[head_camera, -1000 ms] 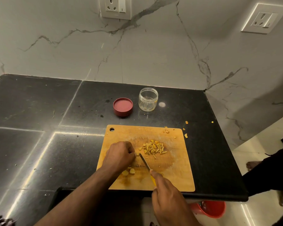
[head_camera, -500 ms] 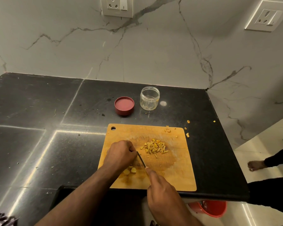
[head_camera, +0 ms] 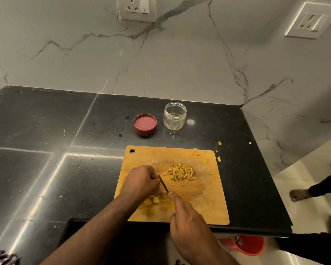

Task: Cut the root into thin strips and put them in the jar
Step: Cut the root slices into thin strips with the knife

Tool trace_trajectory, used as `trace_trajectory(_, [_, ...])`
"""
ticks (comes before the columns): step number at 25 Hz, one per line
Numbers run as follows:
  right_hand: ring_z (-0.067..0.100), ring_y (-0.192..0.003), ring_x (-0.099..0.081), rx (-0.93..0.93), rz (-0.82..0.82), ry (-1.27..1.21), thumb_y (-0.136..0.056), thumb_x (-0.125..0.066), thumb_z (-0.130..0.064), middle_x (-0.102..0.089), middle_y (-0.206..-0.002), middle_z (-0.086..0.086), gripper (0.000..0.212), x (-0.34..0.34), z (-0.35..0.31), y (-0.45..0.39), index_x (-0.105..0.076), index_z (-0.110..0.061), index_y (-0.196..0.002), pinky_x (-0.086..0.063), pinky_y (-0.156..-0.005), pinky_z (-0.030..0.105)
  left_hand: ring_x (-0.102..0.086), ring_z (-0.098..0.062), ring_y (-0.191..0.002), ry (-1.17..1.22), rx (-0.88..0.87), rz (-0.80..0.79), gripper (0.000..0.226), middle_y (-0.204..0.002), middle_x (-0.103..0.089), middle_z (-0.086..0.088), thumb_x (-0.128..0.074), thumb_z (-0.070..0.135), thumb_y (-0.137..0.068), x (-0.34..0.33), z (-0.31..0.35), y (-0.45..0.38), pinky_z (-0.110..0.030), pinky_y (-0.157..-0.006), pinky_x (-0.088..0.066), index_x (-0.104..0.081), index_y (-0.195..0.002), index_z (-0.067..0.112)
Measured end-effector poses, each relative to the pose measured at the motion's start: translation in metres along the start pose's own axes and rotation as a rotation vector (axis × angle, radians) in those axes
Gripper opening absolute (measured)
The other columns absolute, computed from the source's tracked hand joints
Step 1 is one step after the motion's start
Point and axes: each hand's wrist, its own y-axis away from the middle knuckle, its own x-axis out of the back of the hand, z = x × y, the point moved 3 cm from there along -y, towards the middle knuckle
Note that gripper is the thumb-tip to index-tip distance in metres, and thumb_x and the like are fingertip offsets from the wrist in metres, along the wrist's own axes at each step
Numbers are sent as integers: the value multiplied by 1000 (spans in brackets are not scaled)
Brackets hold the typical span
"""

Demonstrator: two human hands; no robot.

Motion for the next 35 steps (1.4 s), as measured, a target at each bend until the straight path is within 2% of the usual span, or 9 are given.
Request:
trace_trajectory(5, [13, -115, -52, -19, -30, 5, -102, -30, -28, -46, -139, -7, 51, -7, 6, -1, -19, -37, -151, -44, -94, 28, -64, -7, -70, 15, 8, 8, 12, -79, -69, 10, -66, 20, -89, 1, -2, -1, -25, -57, -53, -70, -80, 26])
trace_trajectory(11, [5, -112, -52, -48, 14, -44, -102, -35, -27, -48, -133, -14, 50, 1, 15, 17, -24, -41, -149, -42, -91, 17, -63, -7, -74, 6, -1, -23, 10, -82, -68, 11, -65, 21, -91, 1, -5, -2, -22, -60, -53, -73, -87, 26])
trace_trajectory(14, [5, -121, -49, -27, 22, -52, -103, -34, -28, -44, -141, -14, 51, 4, 10, 13, -22, -39, -151, -38, -95, 17, -63, -7, -75, -1, -13, -28, 11, -85, -69, 11, -65, 20, -92, 3, -5, -2, -20, -60, -52, -74, -90, 26])
trace_trajectory(16, [7, -124, -48, -6, 3, -55, -103, -33, -28, -42, -145, -13, 51, 3, 6, 7, -21, -36, -152, -37, -96, 18, -64, -8, -75, 4, -1, -20, 11, -85, -69, 11, -65, 19, -91, 4, -4, -2, -23, -63, -55, -73, -88, 27])
trace_trajectory(19, [10, -119, -51, 11, -14, -20, -103, -32, -28, -44, -142, -8, 51, -1, 4, -2, -20, -35, -152, -42, -96, 24, -65, -8, -74, 11, 20, -12, 12, -83, -70, 11, -66, 19, -90, 3, -4, -3, -28, -65, -59, -71, -82, 27])
trace_trajectory(23, [13, -118, -52, -10, -51, -16, -102, -30, -31, -44, -141, -9, 51, -9, 8, -1, -19, -38, -151, -45, -96, 28, -65, -7, -71, 18, 29, -12, 12, -80, -70, 11, -67, 18, -89, 3, -5, -5, -25, -59, -54, -72, -80, 25])
trace_trajectory(29, [10, -114, -55, -62, -22, -35, -101, -32, -30, -46, -137, -14, 51, -5, 18, 16, -21, -43, -149, -44, -92, 24, -64, -8, -74, 14, 20, -24, 11, -80, -69, 11, -67, 18, -89, 1, -7, -6, -27, -64, -58, -72, -83, 26])
trace_trajectory(35, [11, -118, -53, -14, 5, -30, -102, -33, -29, -44, -141, -12, 51, -4, 10, 3, -22, -38, -151, -42, -94, 23, -65, -8, -75, 25, 13, -36, 9, -82, -69, 9, -67, 19, -89, 3, -8, -6, -30, -67, -59, -73, -87, 25])
